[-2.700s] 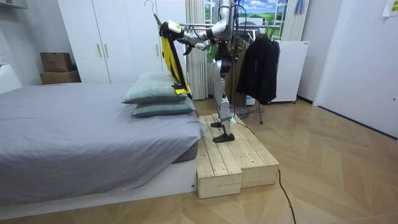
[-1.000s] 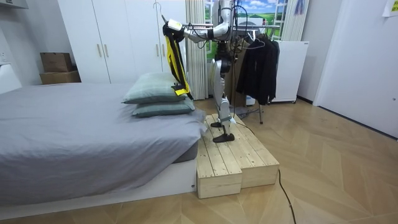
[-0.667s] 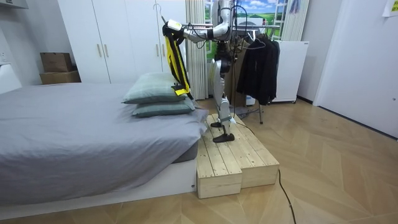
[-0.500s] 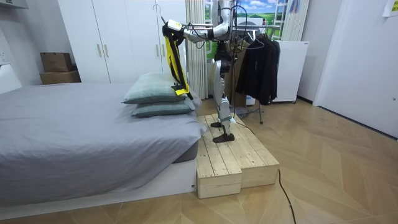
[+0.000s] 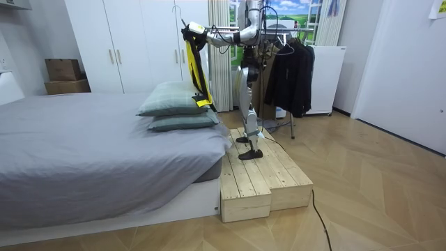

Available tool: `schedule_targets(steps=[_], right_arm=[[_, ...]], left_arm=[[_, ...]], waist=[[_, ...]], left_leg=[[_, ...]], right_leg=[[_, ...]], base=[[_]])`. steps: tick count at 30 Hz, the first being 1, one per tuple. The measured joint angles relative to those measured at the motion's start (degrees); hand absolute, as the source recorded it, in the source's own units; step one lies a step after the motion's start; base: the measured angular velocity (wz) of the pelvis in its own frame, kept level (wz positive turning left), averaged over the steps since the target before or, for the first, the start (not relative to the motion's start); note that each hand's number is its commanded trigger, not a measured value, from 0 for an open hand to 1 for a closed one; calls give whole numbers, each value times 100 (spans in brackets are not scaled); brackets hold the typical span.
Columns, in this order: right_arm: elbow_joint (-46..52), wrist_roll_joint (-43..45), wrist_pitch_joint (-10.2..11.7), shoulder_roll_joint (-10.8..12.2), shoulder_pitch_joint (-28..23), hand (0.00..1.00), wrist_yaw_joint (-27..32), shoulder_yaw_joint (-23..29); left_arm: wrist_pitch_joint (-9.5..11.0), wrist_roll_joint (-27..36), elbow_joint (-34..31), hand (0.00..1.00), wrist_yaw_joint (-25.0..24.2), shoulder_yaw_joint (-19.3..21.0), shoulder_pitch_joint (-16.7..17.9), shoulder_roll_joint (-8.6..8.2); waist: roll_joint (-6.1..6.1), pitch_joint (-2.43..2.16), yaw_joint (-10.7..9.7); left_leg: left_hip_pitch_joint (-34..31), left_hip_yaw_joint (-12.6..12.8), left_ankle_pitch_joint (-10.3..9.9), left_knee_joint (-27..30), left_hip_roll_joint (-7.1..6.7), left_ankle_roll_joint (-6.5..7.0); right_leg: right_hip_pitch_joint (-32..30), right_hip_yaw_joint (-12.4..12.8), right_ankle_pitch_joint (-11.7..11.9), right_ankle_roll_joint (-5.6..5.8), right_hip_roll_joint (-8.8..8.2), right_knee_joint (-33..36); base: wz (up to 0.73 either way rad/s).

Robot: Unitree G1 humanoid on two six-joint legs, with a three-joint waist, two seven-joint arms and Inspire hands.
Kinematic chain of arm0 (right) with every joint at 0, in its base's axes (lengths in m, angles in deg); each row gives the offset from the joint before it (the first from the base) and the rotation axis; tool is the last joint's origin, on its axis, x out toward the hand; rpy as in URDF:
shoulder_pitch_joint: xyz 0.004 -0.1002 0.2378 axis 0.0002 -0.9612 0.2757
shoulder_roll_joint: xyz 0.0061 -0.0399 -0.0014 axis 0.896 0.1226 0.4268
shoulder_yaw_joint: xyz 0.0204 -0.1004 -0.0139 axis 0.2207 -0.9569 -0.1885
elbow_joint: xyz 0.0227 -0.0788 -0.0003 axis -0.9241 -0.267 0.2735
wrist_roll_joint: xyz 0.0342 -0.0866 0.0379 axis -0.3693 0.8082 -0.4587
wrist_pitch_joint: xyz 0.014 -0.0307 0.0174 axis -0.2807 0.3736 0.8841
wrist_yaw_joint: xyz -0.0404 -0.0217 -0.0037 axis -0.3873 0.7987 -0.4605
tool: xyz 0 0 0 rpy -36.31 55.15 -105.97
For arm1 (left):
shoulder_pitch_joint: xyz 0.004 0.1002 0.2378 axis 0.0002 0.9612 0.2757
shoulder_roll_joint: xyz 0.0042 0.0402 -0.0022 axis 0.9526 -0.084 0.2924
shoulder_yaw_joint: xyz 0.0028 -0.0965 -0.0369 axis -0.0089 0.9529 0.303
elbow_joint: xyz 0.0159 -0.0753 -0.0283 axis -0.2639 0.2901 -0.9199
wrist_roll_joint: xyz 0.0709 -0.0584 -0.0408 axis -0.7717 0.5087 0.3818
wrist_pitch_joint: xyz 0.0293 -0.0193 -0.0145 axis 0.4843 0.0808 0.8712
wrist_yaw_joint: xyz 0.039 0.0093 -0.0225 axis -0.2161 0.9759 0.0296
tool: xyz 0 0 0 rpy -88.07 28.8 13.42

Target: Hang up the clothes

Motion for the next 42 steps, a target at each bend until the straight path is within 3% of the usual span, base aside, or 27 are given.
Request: schedule_targets(steps=[16, 17, 18, 19, 42], right_arm=[[0, -3, -62, -6, 306, 0, -235, 0], [0, -3, -87, -4, 306, 4, -237, 0], [0, -3, -105, -3, 306, 78, -242, -1], [0, -13, -117, 1, 311, 100, -278, -1], [-3, -694, -356, 135, 479, 100, -618, 102]], left_arm=[[-28, -2, -45, 100, -97, -46, 0, 10], [-29, -3, -45, 100, -97, -56, 0, 10], [-30, -3, -45, 100, -97, -65, 0, 10], [-32, -3, -44, 100, -98, -77, 1, 0], [-190, -2, -43, 100, -163, -79, 3, -64]], waist=[[-6, -3, 7], [-6, -3, 4], [-6, -3, 10], [-6, -3, 20], [0, 20, 10]], left_leg=[[-32, -24, 0, 15, 2, 0], [-33, -32, 0, 15, 2, 0], [-32, -34, 0, 14, 2, 0], [-28, -33, 0, 11, 2, 0], [59, -36, 0, -31, -2, 0]], right_leg=[[-9, -7, 0, 0, -2, 2], [-8, -13, 0, 0, -2, 2], [-5, -15, 0, 0, -2, 1], [1, -16, 0, 0, -2, 1], [82, -21, 0, 0, -2, -11]], base=[[0], [0], [0], [0], [0]])
